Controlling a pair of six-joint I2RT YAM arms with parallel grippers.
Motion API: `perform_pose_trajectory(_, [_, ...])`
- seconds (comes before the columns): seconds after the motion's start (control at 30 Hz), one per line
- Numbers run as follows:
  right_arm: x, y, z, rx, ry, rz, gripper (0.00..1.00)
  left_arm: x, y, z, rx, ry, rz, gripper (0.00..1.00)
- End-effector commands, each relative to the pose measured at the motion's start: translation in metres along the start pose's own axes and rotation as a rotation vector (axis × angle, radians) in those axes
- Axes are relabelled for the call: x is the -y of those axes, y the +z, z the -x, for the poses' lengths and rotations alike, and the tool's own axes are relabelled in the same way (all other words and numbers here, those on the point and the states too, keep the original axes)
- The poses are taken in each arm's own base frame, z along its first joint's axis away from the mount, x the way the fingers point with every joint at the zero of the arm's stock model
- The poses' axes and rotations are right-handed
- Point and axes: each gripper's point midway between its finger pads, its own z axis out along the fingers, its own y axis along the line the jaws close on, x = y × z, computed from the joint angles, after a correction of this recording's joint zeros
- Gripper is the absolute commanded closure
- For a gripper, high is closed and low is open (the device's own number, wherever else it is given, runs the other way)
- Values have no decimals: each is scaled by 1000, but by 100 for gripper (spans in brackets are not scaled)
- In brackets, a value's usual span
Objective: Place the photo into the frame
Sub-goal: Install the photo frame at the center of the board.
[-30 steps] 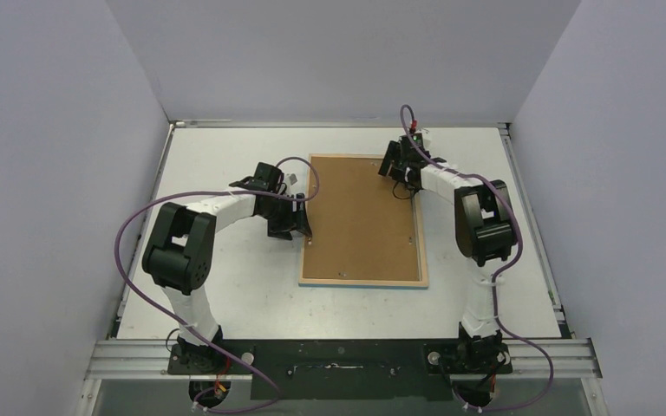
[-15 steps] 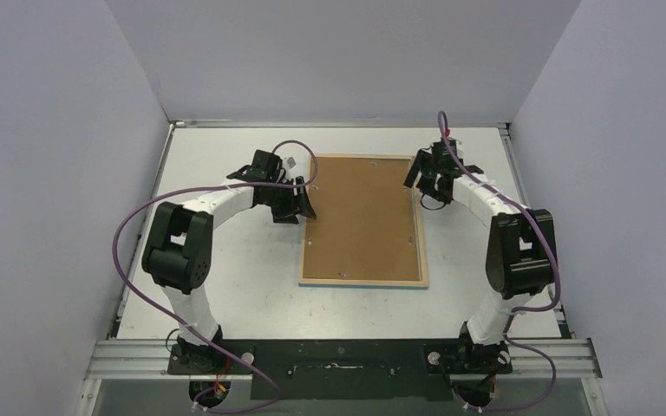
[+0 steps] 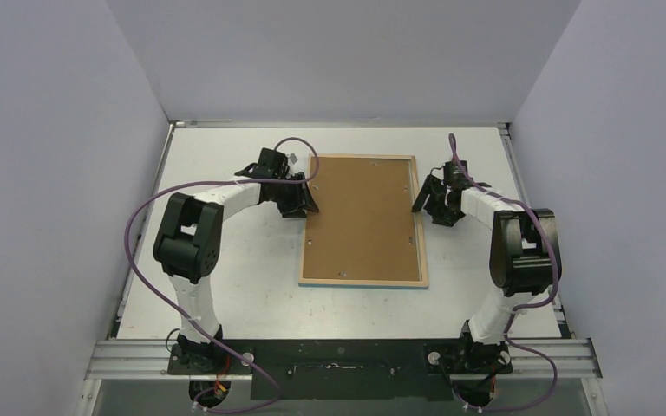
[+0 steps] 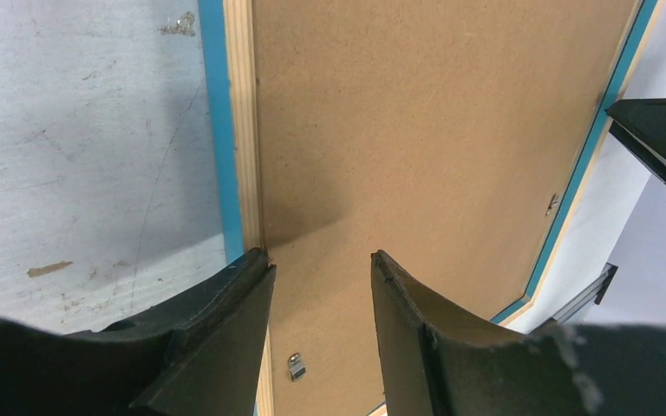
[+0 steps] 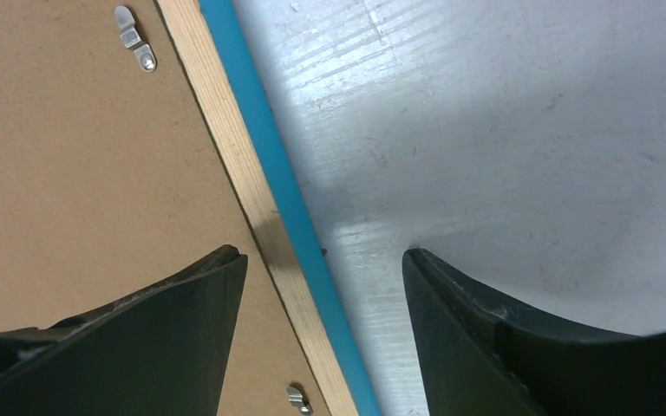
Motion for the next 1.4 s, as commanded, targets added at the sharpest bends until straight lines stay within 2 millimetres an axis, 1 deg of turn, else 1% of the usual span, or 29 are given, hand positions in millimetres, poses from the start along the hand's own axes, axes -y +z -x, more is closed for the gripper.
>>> perform_pose_trajectory(0.0, [1, 11, -10, -41, 6, 28, 33, 9, 7, 18, 53, 34, -12, 56])
perform_pose_trajectory(0.17, [0, 15, -15, -67, 8, 43, 33, 10, 15, 11, 18, 26, -26, 56])
perform_pose_trajectory(0.37, [-11, 17, -22, -97, 27, 111, 33, 15, 26, -1, -31, 14, -56, 57])
perform_pose_trajectory(0.5, [-16, 16, -23, -101, 41, 138, 32, 18, 25, 0, -27, 29, -49, 57])
perform_pose_trajectory(0.57, [-19, 13, -21, -93, 43, 146, 32, 18, 17, 6, -8, 49, -28, 57])
perform_pose_trajectory(0.6, [-20, 10, -19, -89, 44, 147, 32, 23, 10, 12, 13, 64, -34, 57])
perform_pose_trajectory(0.67, [-20, 4, -13, -69, 38, 135, 32, 37, -6, 26, 62, 93, -62, 56])
perform_pose_trajectory(0.77, [-15, -7, -3, -39, 21, 90, 30, 62, -32, 44, 122, 140, -124, 53])
perform_pose_trajectory(0.83, [-12, -15, 5, -7, 1, 49, 29, 71, -44, 50, 153, 164, -139, 52])
perform_pose_trajectory(0.9, [-14, -25, 11, 18, -27, 31, 29, 66, -50, 51, 173, 171, -106, 51])
perform_pose_trajectory(0.97, [-20, -33, 11, 24, -58, 29, 29, 45, -50, 48, 186, 162, -11, 49])
perform_pose_trajectory(1.03, [-29, -39, 9, 25, -93, 40, 30, 19, -46, 41, 171, 139, 98, 46])
perform_pose_trajectory(1.07, [-34, -41, 8, 26, -111, 46, 32, 10, -43, 36, 149, 130, 125, 45])
perform_pose_trajectory(1.13, [-48, -44, 6, 37, -148, 62, 34, -1, -35, 26, 101, 118, 154, 44])
perform_pose_trajectory(1.23, [-64, -39, 10, 55, -162, 70, 36, -12, -18, 17, 38, 110, 166, 43])
perform_pose_trajectory(1.3, [-73, -31, 14, 67, -161, 74, 38, -20, -6, 12, 3, 106, 178, 43])
perform_pose_trajectory(1.37, [-78, -21, 18, 73, -161, 67, 41, -25, 1, 11, -14, 101, 193, 43])
